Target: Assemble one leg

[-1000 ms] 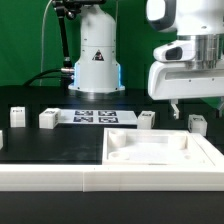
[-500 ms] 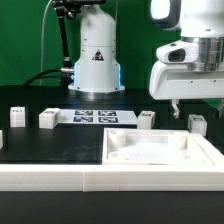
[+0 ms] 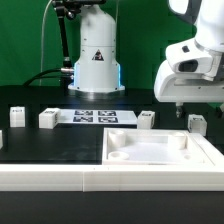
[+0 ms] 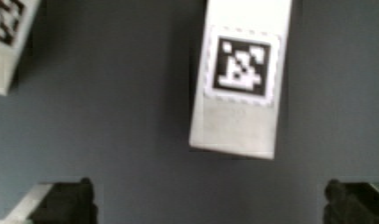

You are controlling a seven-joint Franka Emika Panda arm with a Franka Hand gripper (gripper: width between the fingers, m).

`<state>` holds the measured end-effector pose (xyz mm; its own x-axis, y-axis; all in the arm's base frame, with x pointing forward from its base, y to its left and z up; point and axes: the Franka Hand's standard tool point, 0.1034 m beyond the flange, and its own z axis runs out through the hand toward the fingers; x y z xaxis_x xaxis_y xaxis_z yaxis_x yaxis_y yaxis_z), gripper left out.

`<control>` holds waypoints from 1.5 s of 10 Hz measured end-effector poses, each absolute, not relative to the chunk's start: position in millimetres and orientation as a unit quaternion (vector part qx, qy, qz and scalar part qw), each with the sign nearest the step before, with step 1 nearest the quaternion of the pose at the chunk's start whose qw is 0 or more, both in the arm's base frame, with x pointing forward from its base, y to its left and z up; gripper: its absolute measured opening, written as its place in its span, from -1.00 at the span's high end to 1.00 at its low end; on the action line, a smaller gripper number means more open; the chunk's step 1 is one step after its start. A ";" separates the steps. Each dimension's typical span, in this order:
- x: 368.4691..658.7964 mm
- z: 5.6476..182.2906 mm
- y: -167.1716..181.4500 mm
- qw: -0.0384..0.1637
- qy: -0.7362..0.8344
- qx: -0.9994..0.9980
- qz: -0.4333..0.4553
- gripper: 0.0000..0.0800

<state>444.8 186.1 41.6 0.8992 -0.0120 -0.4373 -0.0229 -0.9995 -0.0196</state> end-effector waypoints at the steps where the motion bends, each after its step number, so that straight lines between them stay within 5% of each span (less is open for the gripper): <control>1: 447.1 40.5 185.6 0.012 0.010 -0.967 0.255 -0.62; 7: 441.4 27.1 184.4 -0.001 0.016 -0.908 0.418 -0.62; 15: 408.5 -0.1 188.4 -0.022 0.035 -0.898 0.438 -0.62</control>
Offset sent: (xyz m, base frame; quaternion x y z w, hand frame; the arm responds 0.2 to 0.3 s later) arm 0.0023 0.0099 -0.0028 0.0149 -0.1556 0.0475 0.9866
